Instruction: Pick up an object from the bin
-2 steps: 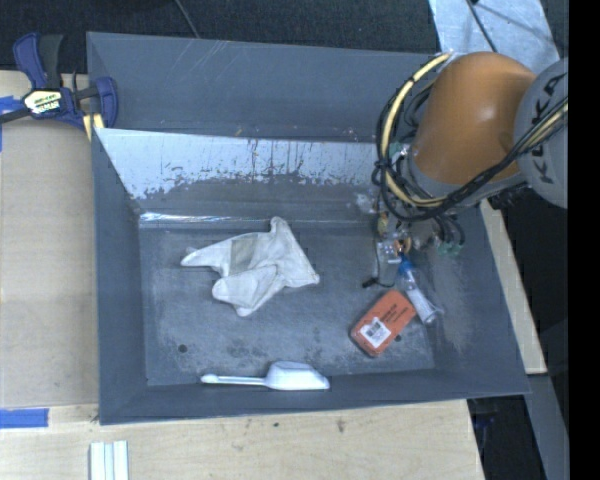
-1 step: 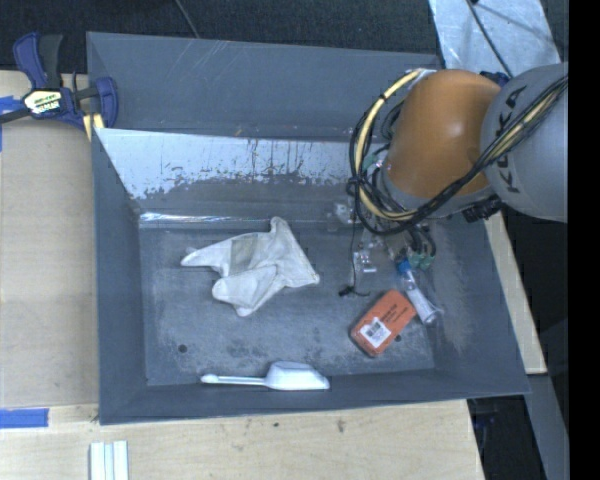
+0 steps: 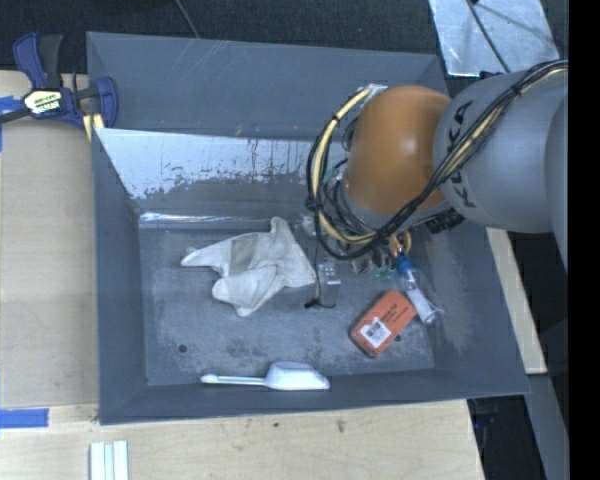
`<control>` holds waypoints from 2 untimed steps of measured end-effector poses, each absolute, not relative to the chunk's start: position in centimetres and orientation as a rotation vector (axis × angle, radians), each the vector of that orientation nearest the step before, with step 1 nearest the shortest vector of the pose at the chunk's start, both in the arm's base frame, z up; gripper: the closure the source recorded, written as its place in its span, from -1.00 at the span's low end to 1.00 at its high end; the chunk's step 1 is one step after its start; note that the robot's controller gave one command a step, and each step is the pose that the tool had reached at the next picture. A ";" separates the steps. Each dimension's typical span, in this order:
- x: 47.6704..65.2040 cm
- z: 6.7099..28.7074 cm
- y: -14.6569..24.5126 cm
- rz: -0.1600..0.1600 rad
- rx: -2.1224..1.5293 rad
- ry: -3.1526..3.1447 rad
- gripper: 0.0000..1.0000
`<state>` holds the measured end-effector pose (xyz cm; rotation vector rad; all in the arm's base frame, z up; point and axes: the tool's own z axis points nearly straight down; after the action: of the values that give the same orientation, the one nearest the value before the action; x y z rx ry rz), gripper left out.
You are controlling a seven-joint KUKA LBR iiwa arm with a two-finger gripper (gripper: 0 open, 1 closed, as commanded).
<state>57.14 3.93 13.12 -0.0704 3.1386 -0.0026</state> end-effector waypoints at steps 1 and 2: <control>55.5 9.4 6.4 0.000 -0.191 3.133 1.00; 55.5 9.4 6.4 0.000 -0.191 3.133 1.00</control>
Offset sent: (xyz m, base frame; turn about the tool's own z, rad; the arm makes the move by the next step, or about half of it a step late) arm 0.0000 0.0000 0.0000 0.0000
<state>55.50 6.43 9.39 -0.1914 3.1325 -0.0002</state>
